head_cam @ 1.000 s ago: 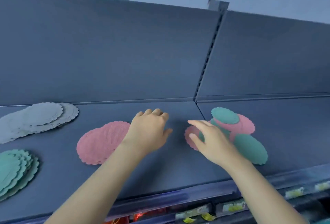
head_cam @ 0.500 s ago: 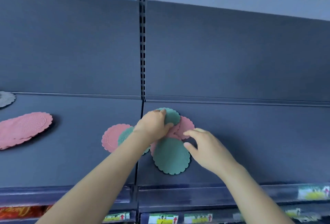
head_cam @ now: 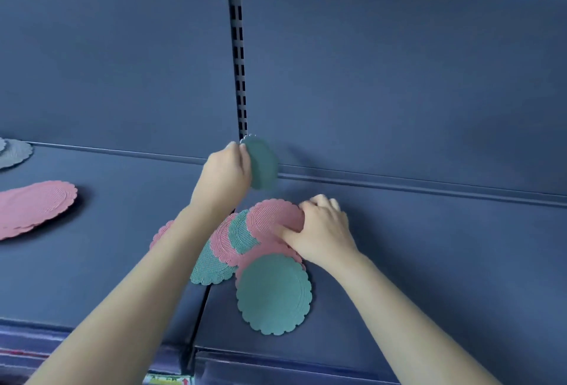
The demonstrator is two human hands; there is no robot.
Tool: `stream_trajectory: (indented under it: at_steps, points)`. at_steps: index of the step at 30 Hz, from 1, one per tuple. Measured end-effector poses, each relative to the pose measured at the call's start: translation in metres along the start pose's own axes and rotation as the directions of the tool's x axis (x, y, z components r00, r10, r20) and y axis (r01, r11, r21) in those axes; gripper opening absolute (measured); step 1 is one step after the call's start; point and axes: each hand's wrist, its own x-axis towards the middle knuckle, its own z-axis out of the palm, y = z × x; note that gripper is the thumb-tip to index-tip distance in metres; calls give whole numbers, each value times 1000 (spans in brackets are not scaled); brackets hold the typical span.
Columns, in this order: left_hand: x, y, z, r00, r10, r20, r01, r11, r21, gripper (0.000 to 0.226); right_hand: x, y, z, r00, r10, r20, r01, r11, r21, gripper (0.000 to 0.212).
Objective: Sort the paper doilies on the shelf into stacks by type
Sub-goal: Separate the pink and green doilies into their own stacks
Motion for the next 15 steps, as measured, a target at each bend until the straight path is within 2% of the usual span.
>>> stream_trajectory:
  at_steps: [2, 4, 6, 8, 11, 13, 15]
  points:
    - [3, 0, -12, 997, -23, -77, 19, 998, -54, 40, 6, -7, 1, 998, 41, 41, -43, 999, 34, 72]
    - [2, 0, -21, 992, -55, -118, 39, 990, -132, 41, 8, -11, -2, 997, 71, 4, -71, 993, 95, 69]
    - [-4, 0, -30, 984, -115, -133, 84, 972, -218, 39, 7, -10, -7, 996, 5, -91, 15, 976, 219, 48]
    - [-16, 4, -40, 959, -238, -155, 178, 929, -324, 37, 4, -9, -12, 988, -75, -135, 129, 883, 452, 29]
    - [-44, 8, -60, 870, -473, -139, 300, 732, -611, 31, 1, -12, -19, 972, -103, -212, 219, 729, 649, 22]
    - [-66, 4, -72, 830, -554, -71, 333, 593, -733, 30, 0, -17, -21, 975, -99, -197, 213, 658, 723, 37]
    - [-93, -5, -83, 789, -613, -31, 365, 508, -780, 29, -3, -30, -18, 986, -116, -122, 166, 548, 820, 48]
